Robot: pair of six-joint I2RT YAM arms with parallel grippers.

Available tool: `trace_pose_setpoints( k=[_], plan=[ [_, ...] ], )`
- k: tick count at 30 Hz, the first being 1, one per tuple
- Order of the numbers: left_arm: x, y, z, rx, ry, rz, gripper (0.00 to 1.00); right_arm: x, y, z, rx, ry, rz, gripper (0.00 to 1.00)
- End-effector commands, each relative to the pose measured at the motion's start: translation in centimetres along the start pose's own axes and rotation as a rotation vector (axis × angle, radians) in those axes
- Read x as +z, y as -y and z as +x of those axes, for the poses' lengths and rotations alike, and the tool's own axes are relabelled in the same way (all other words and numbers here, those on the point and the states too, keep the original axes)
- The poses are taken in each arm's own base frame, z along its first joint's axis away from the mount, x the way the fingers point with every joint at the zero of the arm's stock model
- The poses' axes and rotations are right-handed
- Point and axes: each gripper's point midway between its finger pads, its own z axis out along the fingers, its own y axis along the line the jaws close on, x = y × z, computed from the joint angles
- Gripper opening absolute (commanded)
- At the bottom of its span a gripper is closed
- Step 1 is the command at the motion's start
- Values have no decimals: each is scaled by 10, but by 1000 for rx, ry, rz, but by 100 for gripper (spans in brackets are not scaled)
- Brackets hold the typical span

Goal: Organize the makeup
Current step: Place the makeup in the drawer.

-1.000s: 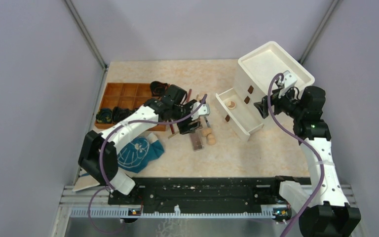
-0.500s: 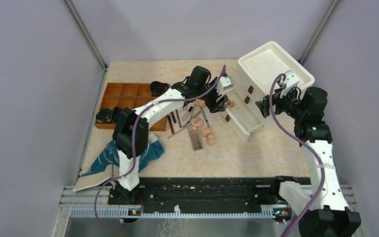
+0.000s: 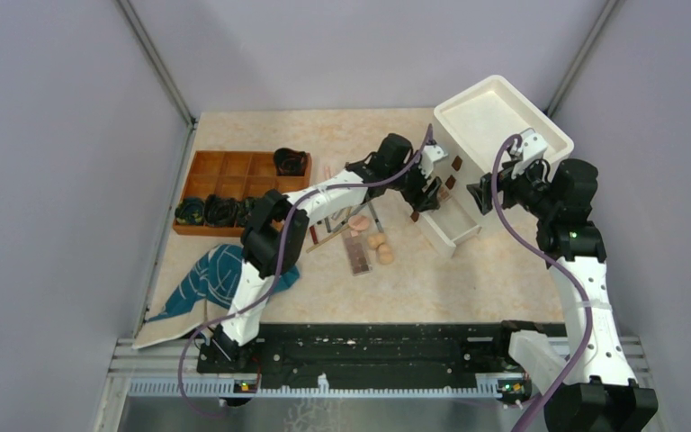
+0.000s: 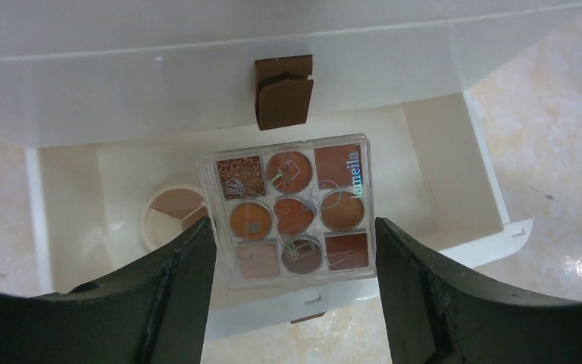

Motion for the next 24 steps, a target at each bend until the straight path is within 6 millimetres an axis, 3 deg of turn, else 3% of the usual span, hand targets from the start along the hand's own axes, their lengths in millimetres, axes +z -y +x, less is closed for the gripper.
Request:
trace_pose_setpoints(
  k=[1, 17, 24],
  plan=[
    [13, -2, -25, -9, 83, -25, 53, -9, 7, -27, -33, 63, 31, 99],
    [24, -12, 4, 47, 5, -116, 58, -9, 7, -25, -39, 59, 29, 99],
    [25, -13, 8, 72, -17, -138, 67, -8, 7, -24, -39, 54, 29, 99]
  ],
)
